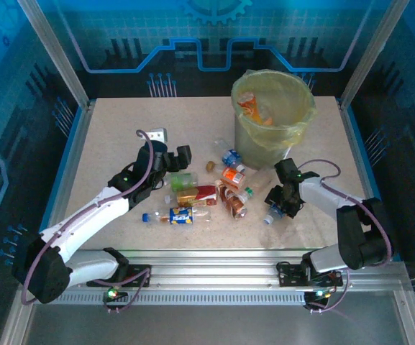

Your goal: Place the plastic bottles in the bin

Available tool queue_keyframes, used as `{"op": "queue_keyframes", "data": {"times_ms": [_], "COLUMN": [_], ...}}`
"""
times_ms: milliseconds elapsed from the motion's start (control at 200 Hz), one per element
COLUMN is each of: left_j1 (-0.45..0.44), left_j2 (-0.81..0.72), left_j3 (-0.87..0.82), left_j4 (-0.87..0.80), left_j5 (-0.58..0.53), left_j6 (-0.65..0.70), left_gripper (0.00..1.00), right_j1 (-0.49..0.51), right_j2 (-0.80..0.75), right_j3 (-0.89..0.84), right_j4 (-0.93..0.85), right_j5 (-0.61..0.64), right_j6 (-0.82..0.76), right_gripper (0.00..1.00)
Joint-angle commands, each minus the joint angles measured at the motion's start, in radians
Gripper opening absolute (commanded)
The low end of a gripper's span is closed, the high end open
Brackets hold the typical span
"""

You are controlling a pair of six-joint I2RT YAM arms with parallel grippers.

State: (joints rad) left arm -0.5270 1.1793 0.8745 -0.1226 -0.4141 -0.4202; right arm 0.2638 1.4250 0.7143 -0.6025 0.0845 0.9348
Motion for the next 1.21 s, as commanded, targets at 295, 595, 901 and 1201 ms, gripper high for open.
{"op": "queue_keyframes", "data": {"times_ms": [295, 595, 901, 1201], "left_j1": [0.012, 0.017, 0.017, 0.018], "left_j2": [-0.011, -0.010, -0.011, -0.039], "left_j3": [0.009, 0.009, 0.006, 0.000], "left_j4": [0.010, 0.018, 0.019, 0.006], "left_j5": [-0.011, -0.006, 0.004, -0.008], "left_j6": [-0.009, -0.013, -0.025, -0.028], "left_gripper": [0.99, 0.99, 0.99, 0.99], "right_j1": [0.004, -0.008, -0.008, 0.017], "right_j2": [-0.219, -0.455, -0.400, -0.210], "right_j3": [0.089, 0.272, 0.600, 0.901], "right_j4": [-0.234, -0.375, -0.358, -0.292], "right_j5": [0.242, 0.417, 0.442, 0.405], "right_j6": [-0.063, -0.211, -0.435, -0.592], "right_gripper": [0.49, 0.46, 0.40, 0.39]}}
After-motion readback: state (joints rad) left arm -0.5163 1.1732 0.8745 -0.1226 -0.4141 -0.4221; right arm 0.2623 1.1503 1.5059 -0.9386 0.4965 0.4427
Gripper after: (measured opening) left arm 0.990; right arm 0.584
